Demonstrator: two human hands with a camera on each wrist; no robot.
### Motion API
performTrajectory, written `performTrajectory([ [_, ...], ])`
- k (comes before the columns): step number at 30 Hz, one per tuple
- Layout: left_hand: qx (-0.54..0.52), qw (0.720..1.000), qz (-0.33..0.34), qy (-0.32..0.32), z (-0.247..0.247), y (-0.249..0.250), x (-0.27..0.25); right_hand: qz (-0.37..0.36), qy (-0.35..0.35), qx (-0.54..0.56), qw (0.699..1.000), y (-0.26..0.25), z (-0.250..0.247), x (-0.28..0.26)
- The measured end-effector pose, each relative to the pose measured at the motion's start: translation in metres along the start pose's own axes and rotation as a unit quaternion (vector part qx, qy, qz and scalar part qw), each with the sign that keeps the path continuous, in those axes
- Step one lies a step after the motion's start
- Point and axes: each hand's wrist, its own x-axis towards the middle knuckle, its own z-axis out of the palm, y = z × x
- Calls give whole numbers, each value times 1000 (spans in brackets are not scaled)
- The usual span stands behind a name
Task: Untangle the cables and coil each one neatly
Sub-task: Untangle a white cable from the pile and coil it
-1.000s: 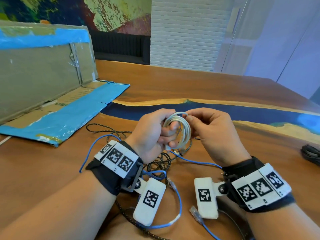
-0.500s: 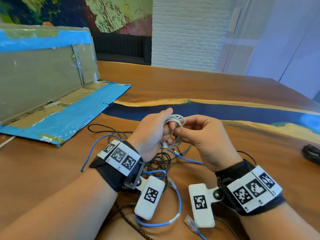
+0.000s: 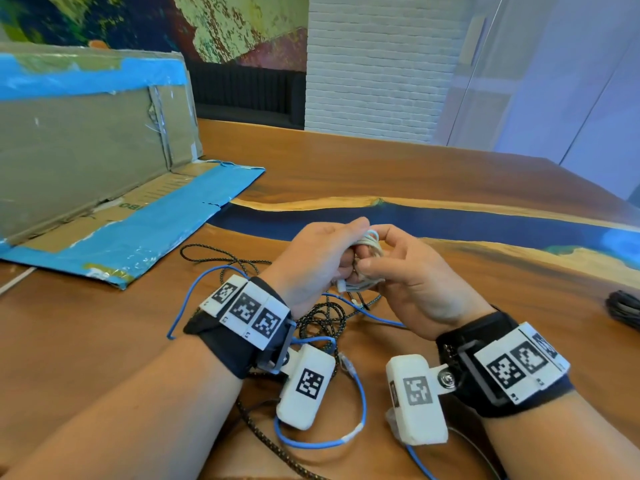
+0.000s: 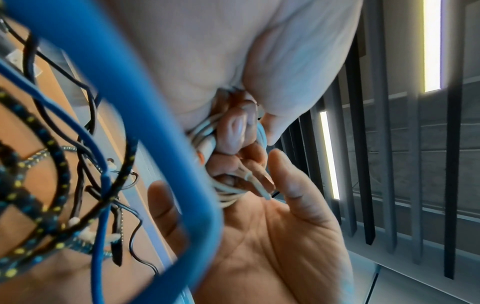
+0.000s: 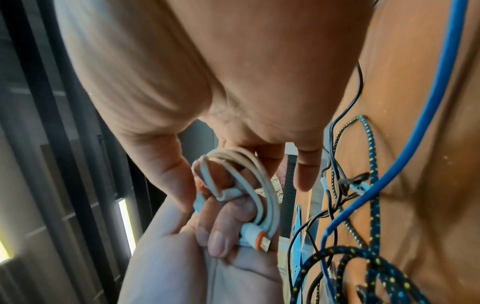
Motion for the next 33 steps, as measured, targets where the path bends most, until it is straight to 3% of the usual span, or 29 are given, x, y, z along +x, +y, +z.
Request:
performTrajectory([
  [4, 18, 1000, 12, 12, -2, -2, 1, -14, 23, -40, 999, 4, -2, 3],
  [12, -3, 999, 35, 28, -2, -2, 3, -46, 155, -118, 980, 9, -2, 6],
  [21, 2, 999, 36, 41, -3, -2, 4, -77, 193, -93, 974, 8, -1, 3],
  [26, 8, 998, 36, 51, -4, -3, 5, -72, 181, -102, 975, 7, -1, 1],
  [33, -13, 995, 3, 103, -5, -2, 6, -61, 109, -77, 989, 0, -4, 2],
])
